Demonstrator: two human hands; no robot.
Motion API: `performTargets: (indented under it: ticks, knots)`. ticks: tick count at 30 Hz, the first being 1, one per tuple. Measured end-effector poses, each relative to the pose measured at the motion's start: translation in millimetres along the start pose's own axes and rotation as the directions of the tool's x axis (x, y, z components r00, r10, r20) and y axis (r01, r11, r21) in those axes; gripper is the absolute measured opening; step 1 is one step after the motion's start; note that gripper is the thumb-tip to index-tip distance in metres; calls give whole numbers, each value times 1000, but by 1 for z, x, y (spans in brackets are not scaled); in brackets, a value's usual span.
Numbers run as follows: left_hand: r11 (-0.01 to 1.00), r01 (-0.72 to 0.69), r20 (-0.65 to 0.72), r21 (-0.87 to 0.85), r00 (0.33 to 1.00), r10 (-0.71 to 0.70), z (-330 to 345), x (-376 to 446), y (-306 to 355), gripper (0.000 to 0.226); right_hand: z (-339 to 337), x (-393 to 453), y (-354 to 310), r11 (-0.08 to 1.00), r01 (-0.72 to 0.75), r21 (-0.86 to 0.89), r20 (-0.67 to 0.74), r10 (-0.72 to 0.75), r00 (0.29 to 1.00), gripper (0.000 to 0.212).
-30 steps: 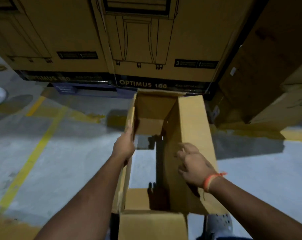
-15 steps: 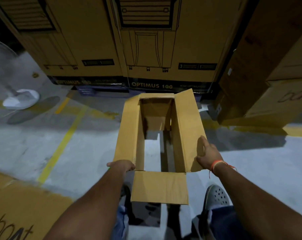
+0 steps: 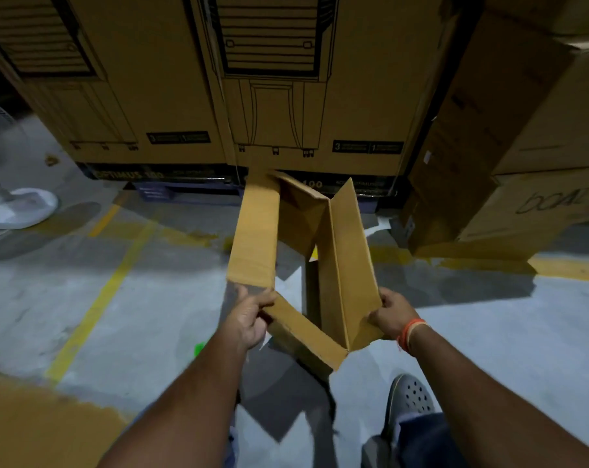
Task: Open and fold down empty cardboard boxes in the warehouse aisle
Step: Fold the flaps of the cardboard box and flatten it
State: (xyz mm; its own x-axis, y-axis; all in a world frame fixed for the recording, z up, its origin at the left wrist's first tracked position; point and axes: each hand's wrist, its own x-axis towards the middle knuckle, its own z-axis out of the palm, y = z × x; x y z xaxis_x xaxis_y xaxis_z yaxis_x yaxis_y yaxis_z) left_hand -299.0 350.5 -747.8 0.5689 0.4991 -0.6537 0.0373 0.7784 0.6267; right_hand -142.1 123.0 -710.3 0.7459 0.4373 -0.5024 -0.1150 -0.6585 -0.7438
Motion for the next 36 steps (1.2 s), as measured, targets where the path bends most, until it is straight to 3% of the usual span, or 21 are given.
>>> performTargets:
  ticks: [2, 5, 9, 11, 13, 14, 16, 19, 22, 26, 28, 29, 30, 32, 34, 36]
  knots:
    - [1000, 0, 101, 13, 995, -2, 13, -3, 2, 109, 13, -5, -4, 1000, 26, -3, 80, -25, 997, 43]
    - [989, 46, 135, 142, 989, -65, 30, -1, -10, 117, 36, -10, -10, 987, 128, -96, 113, -117, 987, 39]
    - [931, -99, 164, 351, 985, 42, 56, -2, -24, 134, 62, -13, -14, 981, 183, -62, 179, -169, 969, 27]
    - [839, -226, 157, 496, 973, 170, 61, 1, -28, 138, 74, -15, -18, 989, 144, 15, 264, -143, 954, 19]
    - [639, -360, 219, 680, 931, 291, 62, 3, -30, 129, 83, -13, -18, 988, 155, -23, 336, -139, 932, 11]
    - [559, -417, 275, 716, 905, 324, 62, 4, -28, 123, 86, -10, -16, 979, 189, -78, 359, -149, 921, 17]
    - [518, -499, 403, 695, 866, 295, 61, 10, -25, 112, 85, -9, -13, 955, 243, -172, 373, -165, 913, 49]
    - [619, -531, 487, 578, 834, 261, 60, 19, -19, 89, 77, -10, -14, 967, 235, -94, 332, -192, 924, 89]
    - [768, -482, 471, 421, 840, 269, 52, 16, -7, 67, 77, -7, -13, 929, 354, -108, 308, -307, 900, 85]
    - [950, -260, 405, 173, 898, 172, 2, 17, 2, 56, 93, 4, -7, 784, 535, -314, 317, -445, 838, 79]
    - [936, -214, 275, 279, 952, 135, -29, 21, -1, 56, 110, 16, 2, 765, 545, -344, 345, -437, 831, 77]
    - [864, -216, 193, 455, 971, 141, -43, 25, -2, 57, 119, 24, 10, 769, 524, -367, 364, -400, 841, 76]
    - [711, -199, 126, 674, 980, 156, -57, 32, -4, 61, 127, 33, 22, 766, 496, -409, 384, -348, 855, 77]
    - [267, -92, 63, 959, 991, 115, -83, 53, -13, 66, 139, 53, 52, 733, 428, -528, 400, -229, 887, 79]
    - [-30, -12, 13, 999, 999, 43, -101, 74, -26, 68, 144, 69, 84, 699, 341, -628, 371, -117, 921, 78]
    - [-155, -12, 14, 988, 1000, 14, -106, 97, -40, 74, 147, 82, 113, 723, 238, -648, 312, -33, 950, 74]
